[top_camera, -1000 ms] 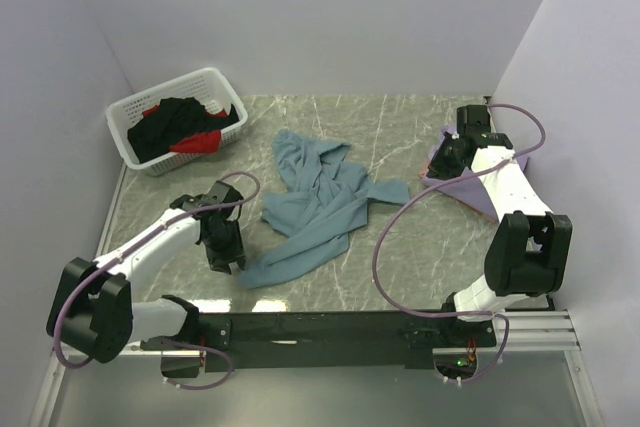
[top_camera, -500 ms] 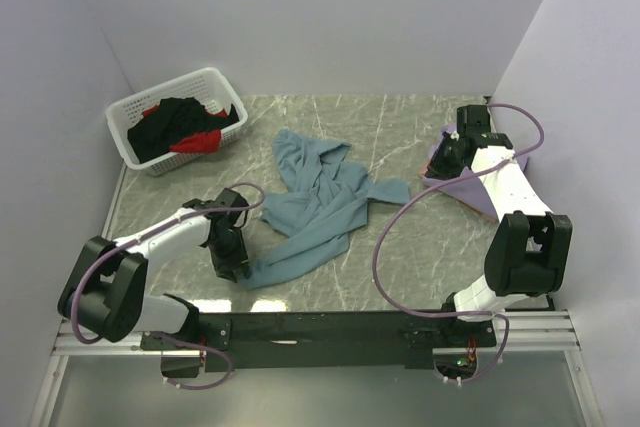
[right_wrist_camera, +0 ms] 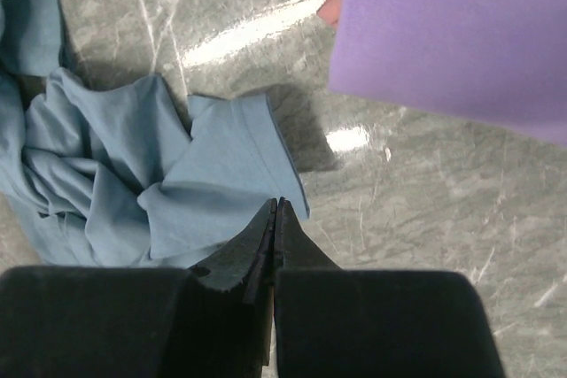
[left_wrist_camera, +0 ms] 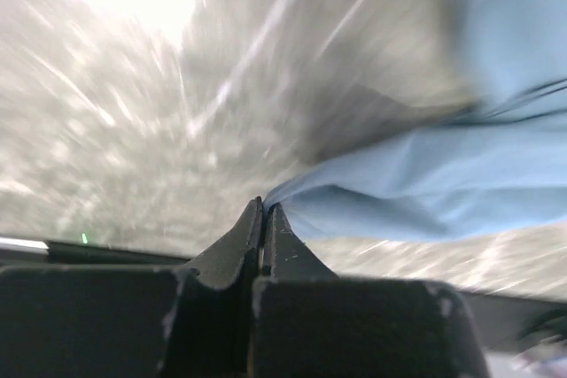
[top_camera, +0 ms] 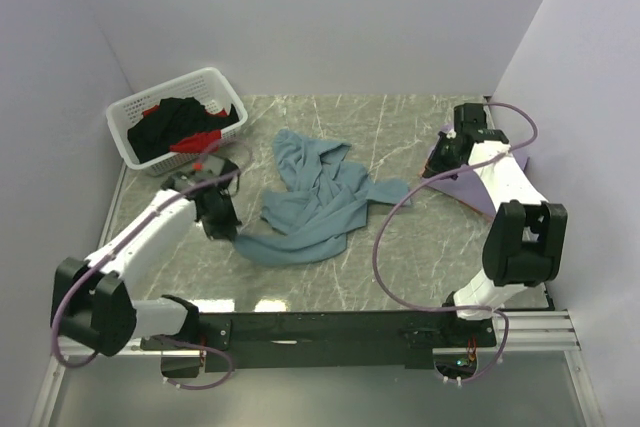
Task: Fold and stack the t-shirts
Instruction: Flatten the tshirt out
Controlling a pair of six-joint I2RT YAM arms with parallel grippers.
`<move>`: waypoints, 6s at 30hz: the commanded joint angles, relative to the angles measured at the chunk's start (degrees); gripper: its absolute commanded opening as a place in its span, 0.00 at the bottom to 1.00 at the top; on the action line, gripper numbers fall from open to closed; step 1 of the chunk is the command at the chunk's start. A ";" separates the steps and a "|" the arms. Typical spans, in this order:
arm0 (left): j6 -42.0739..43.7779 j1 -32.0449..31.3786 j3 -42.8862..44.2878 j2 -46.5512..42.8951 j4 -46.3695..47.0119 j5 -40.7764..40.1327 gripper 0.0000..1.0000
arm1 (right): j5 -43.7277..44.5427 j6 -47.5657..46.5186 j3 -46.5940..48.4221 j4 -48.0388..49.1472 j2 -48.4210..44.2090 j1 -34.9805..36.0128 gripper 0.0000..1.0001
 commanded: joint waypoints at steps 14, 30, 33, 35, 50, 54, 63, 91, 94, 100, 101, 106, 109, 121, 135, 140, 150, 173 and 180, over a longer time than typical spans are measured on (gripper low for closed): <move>10.89 24.55 8.89 -9.27 -7.69 -8.90 0.00 | -1.19 0.36 2.02 2.41 10.16 12.01 0.22; 15.46 27.02 13.20 -4.08 -5.14 -4.95 0.00 | -6.36 -1.57 -12.58 6.72 3.92 25.27 0.27; 16.34 27.20 13.46 -3.64 -5.23 -5.12 0.00 | -6.81 -2.63 -11.70 7.07 2.78 28.09 0.27; 16.78 27.11 13.38 -3.64 -5.32 -5.12 0.00 | -8.39 -3.50 -11.61 7.77 2.08 30.21 0.27; 18.98 27.55 11.44 -2.94 -3.56 -2.84 0.00 | -1.45 -0.08 -16.44 7.95 -3.11 34.43 0.28; 19.16 27.46 11.27 -2.76 -3.47 -2.40 0.00 | -0.66 0.10 -17.67 7.07 -3.20 34.43 0.30; 19.94 27.55 11.35 -1.62 -2.86 -1.52 0.00 | 0.31 1.59 -26.27 6.36 -10.32 34.43 0.37; 22.49 28.25 12.41 0.84 -1.54 1.73 0.00 | 7.68 10.81 -29.19 6.20 -6.37 40.14 0.43; 22.67 28.25 12.41 0.93 -1.54 1.82 0.01 | 9.62 11.96 -29.01 5.75 -4.96 40.84 0.43; 22.94 28.43 12.23 0.84 -1.28 2.70 0.00 | 10.24 13.54 -28.66 6.90 -2.59 41.46 0.40; 23.11 28.43 12.06 0.84 -1.27 2.88 0.00 | 11.46 13.63 -28.22 7.07 -2.41 41.46 0.37; 23.29 28.52 11.71 0.67 -0.83 3.32 0.00 | 12.08 14.60 -27.43 6.89 -0.74 41.81 0.24; 23.37 28.61 11.62 0.66 -0.66 3.75 0.00 | 11.91 15.12 -27.25 6.72 -0.21 41.81 0.10; 22.24 28.52 13.81 1.54 0.48 4.02 0.00 | 15.51 12.42 -17.51 -5.31 -11.26 33.31 0.00; 17.31 28.17 43.31 16.10 5.85 2.44 0.00 | 11.30 0.62 28.26 -14.02 -4.71 6.31 0.00; 15.12 28.08 70.47 23.51 3.48 0.94 0.00 | 8.40 2.47 53.63 -15.61 2.77 3.06 0.00; 5.36 28.08 66.22 4.06 21.29 2.53 0.00 | 8.12 3.53 51.16 5.74 -10.39 2.70 0.00; 2.36 28.08 45.28 -11.04 30.29 1.73 0.00 | 12.97 -3.51 52.11 16.57 -10.69 2.70 0.00; 5.00 28.08 54.40 1.09 25.62 6.56 0.00 | 11.39 -4.65 63.96 8.04 5.83 2.70 0.00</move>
